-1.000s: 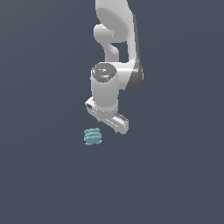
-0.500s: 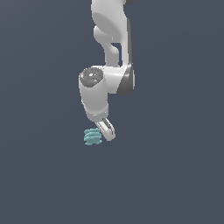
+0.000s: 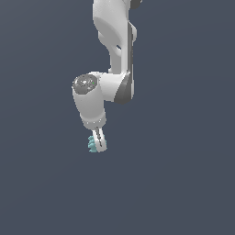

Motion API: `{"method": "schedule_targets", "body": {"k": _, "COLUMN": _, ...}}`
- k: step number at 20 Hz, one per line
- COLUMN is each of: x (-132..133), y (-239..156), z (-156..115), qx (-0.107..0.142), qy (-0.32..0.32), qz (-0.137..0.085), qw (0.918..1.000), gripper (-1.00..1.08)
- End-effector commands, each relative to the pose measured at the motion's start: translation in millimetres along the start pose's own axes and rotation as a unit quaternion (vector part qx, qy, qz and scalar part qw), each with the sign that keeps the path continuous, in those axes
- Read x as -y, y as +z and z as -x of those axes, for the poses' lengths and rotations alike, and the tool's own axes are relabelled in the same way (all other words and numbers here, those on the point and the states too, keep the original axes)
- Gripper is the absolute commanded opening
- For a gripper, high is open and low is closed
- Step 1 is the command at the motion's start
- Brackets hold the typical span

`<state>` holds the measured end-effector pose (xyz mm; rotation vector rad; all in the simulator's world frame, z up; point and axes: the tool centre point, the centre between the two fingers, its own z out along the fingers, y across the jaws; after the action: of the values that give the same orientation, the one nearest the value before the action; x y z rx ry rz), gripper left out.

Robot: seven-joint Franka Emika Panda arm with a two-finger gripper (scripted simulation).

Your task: Pick up the object and move it to a goal position.

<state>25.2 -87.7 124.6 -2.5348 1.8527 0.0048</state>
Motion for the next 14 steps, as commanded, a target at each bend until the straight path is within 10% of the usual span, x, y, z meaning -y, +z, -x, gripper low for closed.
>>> {"method": "schedule_targets", "body": {"k": 1, "x": -1.2, "y": 1.3, "z": -5.3, "qx": -0.001, "qy": 0.026, "qz": 0.0, "qw": 0.9997, "gripper": 1.0}}
{"method": "schedule_targets", "body": {"k": 14, "x": -3.5, "y": 5.0, "z": -13.9, "qx": -0.002, "qy": 0.067, "qz": 0.0, "qw": 0.9978, "gripper": 1.0}}
